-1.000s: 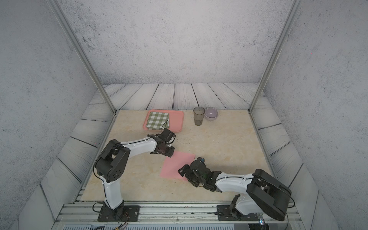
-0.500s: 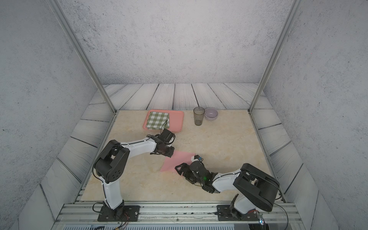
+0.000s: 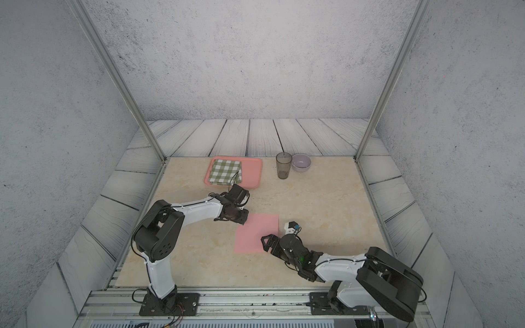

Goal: Fold the square paper diagonally
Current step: Pick up the paper from the center of the board.

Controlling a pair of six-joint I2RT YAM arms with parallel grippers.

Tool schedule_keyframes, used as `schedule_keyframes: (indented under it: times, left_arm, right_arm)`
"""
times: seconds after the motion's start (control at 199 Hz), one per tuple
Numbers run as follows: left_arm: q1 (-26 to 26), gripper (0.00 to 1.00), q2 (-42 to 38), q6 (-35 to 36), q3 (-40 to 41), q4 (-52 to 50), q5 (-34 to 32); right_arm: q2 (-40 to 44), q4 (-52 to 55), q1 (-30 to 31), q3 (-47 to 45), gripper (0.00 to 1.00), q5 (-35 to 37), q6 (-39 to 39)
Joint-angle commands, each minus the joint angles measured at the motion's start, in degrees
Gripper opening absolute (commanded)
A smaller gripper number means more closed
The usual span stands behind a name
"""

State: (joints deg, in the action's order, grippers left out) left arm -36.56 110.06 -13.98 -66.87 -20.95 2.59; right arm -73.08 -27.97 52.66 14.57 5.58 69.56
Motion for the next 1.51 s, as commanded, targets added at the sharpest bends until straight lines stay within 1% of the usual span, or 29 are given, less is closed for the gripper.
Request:
schedule_keyframes:
  times: [0.0, 0.086, 0.201, 0.332, 0.423, 0.524, 0.745, 0.947, 1.073, 1.224, 1.506]
  left_arm:
    - [-0.9, 0.47, 7.0, -1.1, 4.8, -7.4, 3.7]
    - [-0.9, 0.47, 7.0, -1.1, 4.8, -7.4, 3.7]
    - [-1.0, 0.47, 7.0, -1.1, 4.9, -7.4, 3.9]
    - [-1.2, 0.47, 6.8, -1.2, 5.1, -7.3, 3.9]
    - [-1.2, 0.47, 6.7, -1.1, 5.2, -7.1, 3.8]
    - [-1.2, 0.47, 7.1, -1.1, 5.1, -7.3, 3.8]
    - [-1.2, 0.47, 7.4, -1.1, 5.1, -7.3, 3.7]
    - [-1.2, 0.47, 7.2, -1.3, 5.2, -7.0, 3.8]
    - [-1.2, 0.47, 7.2, -1.4, 5.2, -6.9, 3.9]
    - [-1.3, 0.46, 6.8, -1.7, 5.4, -6.7, 3.8]
    - [-1.3, 0.46, 5.2, -2.0, 5.6, -6.6, 4.3]
  right_arm:
    - [-2.8, 6.1, -1.2, 1.6, 0.99, -3.2, -5.4]
    - [-5.3, 4.5, -1.8, 3.3, 0.98, -5.4, -6.5]
    - [-7.6, -1.7, -2.7, 2.3, 0.95, -7.4, -6.5]
    - [-7.8, -2.2, -2.7, 2.8, 0.91, -9.6, -8.0]
    - [-6.3, -3.1, -2.7, 2.4, 0.89, -11.1, -8.6]
    - [-3.4, -3.1, -2.7, 1.6, 0.86, -10.7, -9.4]
    - [0.4, -0.1, -2.7, 3.8, 0.75, -12.3, -13.1]
    - [-1.4, 0.0, -2.8, 4.8, 0.69, -11.9, -13.8]
    - [-3.3, -0.1, -2.8, 5.2, 0.68, -12.2, -13.9]
    - [-4.5, 0.8, -2.8, 5.2, 0.64, -10.4, -12.7]
    - [-3.0, 4.3, -2.8, 4.4, 0.50, -6.3, -10.2]
